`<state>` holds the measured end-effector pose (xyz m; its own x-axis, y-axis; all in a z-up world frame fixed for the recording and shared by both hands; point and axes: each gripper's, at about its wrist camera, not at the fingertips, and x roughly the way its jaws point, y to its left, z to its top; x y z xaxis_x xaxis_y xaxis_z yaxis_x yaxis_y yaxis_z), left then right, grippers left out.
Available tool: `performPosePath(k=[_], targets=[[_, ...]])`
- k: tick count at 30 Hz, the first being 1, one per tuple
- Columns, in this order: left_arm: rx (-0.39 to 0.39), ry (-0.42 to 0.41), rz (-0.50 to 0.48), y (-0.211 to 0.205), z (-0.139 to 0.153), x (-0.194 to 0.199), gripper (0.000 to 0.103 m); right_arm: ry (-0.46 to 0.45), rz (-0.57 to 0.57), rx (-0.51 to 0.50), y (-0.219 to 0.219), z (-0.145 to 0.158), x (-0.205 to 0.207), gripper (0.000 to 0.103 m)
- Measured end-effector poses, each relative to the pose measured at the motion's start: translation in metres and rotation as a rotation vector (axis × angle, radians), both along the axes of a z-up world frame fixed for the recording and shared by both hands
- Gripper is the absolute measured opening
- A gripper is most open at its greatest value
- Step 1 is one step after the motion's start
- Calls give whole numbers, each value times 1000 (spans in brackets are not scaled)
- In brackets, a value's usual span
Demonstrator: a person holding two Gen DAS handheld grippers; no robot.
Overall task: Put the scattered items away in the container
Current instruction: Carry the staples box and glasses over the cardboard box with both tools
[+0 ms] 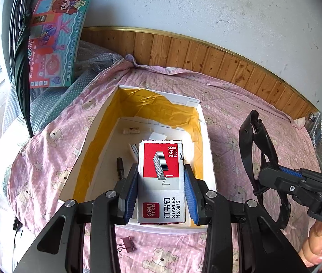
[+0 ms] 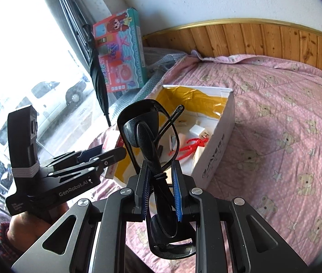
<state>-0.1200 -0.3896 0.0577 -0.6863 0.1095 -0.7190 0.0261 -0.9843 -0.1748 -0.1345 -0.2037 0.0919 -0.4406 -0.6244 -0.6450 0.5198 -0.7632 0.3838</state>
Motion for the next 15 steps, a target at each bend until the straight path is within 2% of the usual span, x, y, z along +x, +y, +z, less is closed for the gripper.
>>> performPosePath(k=[6,15], targets=[[-35,-29,29,-12,-8,-13,39,-2,30,1,-24,2,-17,19],[-42,-61,33,-19,-22,-33,39,-41,29,-6,-41,-4,-54,19]])
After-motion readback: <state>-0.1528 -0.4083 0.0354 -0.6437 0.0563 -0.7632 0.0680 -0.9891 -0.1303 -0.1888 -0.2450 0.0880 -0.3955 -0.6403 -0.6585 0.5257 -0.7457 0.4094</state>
